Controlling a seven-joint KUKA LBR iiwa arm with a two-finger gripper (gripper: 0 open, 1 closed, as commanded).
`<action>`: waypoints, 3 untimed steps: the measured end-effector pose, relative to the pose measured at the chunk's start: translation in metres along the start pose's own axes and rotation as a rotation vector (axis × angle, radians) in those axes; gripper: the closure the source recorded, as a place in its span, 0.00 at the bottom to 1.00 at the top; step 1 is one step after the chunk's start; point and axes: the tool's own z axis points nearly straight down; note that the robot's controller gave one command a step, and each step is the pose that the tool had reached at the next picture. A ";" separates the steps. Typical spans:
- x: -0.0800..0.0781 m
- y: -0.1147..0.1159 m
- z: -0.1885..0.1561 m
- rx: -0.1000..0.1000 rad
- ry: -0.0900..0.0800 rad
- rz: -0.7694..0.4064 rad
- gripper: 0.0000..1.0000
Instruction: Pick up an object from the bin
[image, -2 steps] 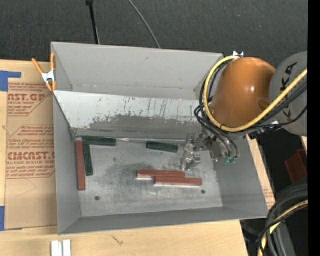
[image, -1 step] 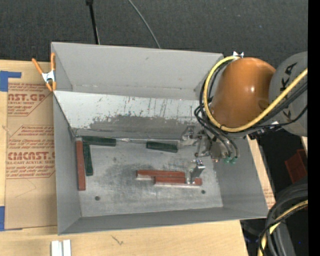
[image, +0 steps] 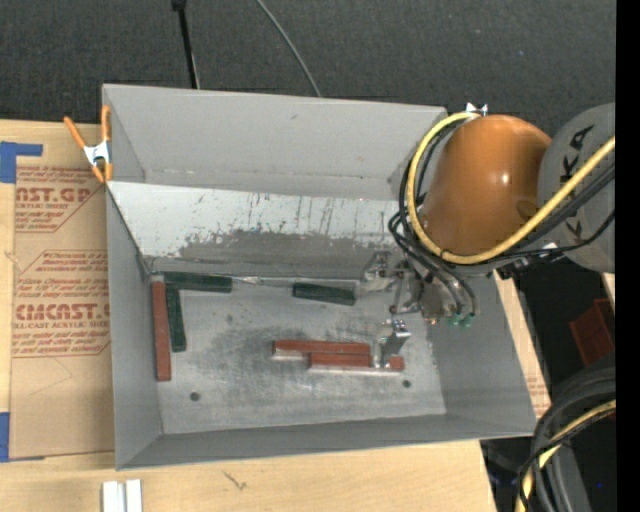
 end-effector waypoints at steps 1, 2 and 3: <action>0.010 0.001 0.049 0.000 -0.006 -0.012 0.00; 0.003 0.014 0.136 -0.001 0.003 -0.063 1.00; 0.003 0.014 0.136 -0.001 0.003 -0.063 1.00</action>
Offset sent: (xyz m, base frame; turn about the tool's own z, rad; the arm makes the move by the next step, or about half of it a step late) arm -0.0026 0.0131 -0.1354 -0.0628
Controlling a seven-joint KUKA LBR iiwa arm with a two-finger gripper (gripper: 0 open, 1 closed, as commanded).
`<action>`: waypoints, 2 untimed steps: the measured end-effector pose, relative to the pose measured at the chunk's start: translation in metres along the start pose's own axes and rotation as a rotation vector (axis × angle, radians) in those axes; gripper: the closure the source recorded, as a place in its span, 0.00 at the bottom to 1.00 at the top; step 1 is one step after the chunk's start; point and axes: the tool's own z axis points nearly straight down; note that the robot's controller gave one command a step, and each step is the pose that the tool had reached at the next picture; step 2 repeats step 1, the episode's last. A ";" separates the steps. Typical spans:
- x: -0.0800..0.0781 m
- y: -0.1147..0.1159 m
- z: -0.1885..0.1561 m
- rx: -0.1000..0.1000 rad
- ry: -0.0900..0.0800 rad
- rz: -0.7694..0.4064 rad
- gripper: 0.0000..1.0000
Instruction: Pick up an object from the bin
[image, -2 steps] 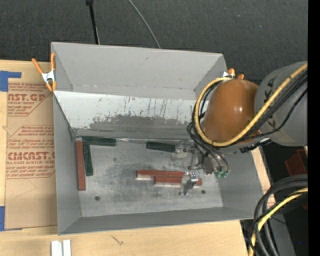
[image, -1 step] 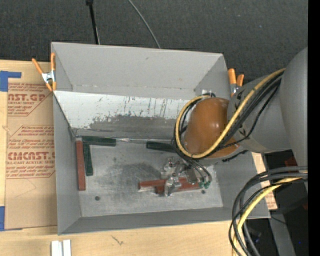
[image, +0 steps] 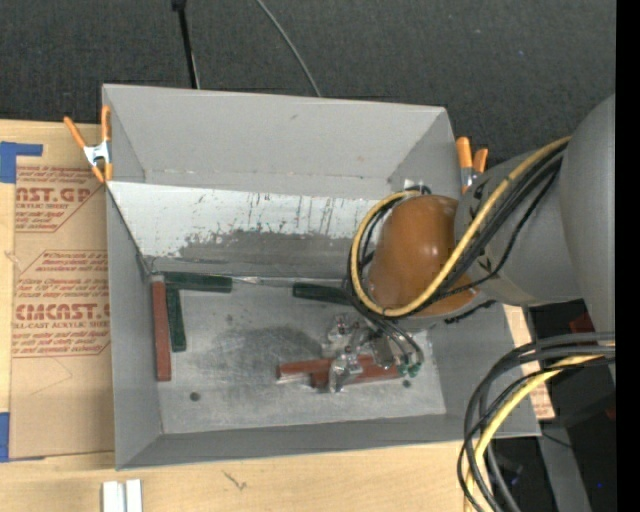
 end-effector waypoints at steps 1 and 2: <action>-0.007 -0.004 -0.140 0.001 -0.002 0.037 1.00; -0.007 -0.004 -0.140 0.001 -0.002 0.037 1.00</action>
Offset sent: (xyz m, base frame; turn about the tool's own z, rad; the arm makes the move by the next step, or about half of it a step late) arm 0.0000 0.0000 0.0000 0.0000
